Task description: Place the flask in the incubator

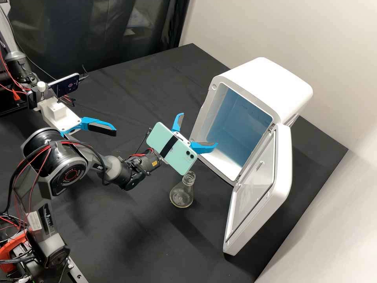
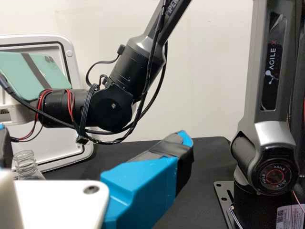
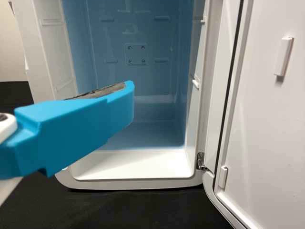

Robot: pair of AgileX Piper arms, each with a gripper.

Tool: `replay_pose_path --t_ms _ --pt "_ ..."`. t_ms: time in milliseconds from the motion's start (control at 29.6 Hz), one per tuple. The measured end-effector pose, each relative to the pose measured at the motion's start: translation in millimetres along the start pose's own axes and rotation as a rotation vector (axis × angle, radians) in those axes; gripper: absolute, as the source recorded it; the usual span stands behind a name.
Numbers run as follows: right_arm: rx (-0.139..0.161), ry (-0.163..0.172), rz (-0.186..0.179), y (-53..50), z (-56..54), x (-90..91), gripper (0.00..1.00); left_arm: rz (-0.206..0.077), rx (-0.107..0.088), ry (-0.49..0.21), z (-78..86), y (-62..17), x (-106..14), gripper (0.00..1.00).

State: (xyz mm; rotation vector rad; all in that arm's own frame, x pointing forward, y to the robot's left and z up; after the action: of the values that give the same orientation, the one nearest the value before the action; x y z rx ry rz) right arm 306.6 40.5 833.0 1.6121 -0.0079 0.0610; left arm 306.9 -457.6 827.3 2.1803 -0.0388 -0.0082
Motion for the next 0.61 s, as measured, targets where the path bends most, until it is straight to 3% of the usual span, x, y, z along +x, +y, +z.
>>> replay_pose_path --t_ms 371,506,607 --pt "0.000 0.000 0.000 0.0 0.0 0.0 1.00 0.000 0.000 0.000 0.0 0.0 0.0 1.00" --pt "0.000 0.000 0.000 0.0 0.0 0.0 1.00 -0.022 0.014 0.006 -5.9 -6.4 -4.9 1.00" --pt "0.000 0.000 0.000 0.0 0.0 0.0 1.00 -0.045 -0.005 0.029 -16.5 -15.6 -13.2 1.00"
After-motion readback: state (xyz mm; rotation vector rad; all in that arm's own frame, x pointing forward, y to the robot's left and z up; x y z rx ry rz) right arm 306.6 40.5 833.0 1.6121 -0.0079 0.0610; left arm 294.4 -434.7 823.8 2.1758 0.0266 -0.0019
